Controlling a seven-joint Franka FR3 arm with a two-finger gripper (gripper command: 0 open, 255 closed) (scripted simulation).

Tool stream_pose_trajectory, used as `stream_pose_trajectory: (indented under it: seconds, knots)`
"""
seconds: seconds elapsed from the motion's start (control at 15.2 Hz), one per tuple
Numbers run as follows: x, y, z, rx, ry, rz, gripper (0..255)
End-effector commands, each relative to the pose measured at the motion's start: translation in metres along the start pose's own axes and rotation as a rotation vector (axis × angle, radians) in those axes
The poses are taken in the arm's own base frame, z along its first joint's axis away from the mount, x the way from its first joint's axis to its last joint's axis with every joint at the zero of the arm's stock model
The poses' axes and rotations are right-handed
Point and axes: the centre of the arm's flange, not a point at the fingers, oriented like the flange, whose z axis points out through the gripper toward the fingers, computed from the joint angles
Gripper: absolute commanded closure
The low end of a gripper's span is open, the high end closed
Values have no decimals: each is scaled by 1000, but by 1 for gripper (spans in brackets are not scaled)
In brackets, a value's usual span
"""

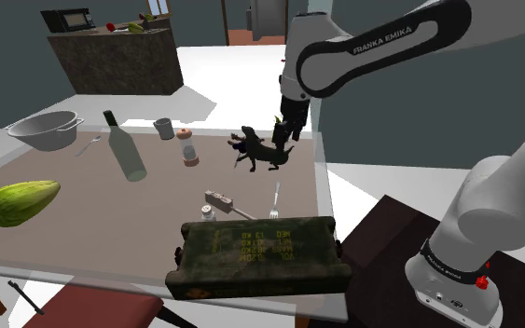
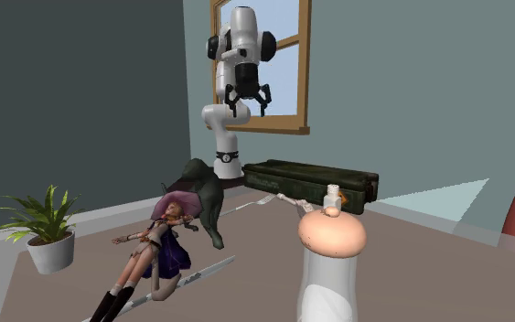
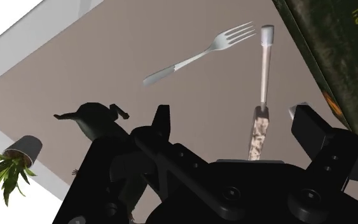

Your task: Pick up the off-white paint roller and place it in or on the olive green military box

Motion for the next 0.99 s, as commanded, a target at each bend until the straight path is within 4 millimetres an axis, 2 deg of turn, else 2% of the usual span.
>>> stream_pose_trajectory:
  seconds: [0.0, 0.92]
  knots:
    - [12, -5, 21, 2, -8, -7, 0]
    - [98, -72, 175, 18, -68, -57, 0]
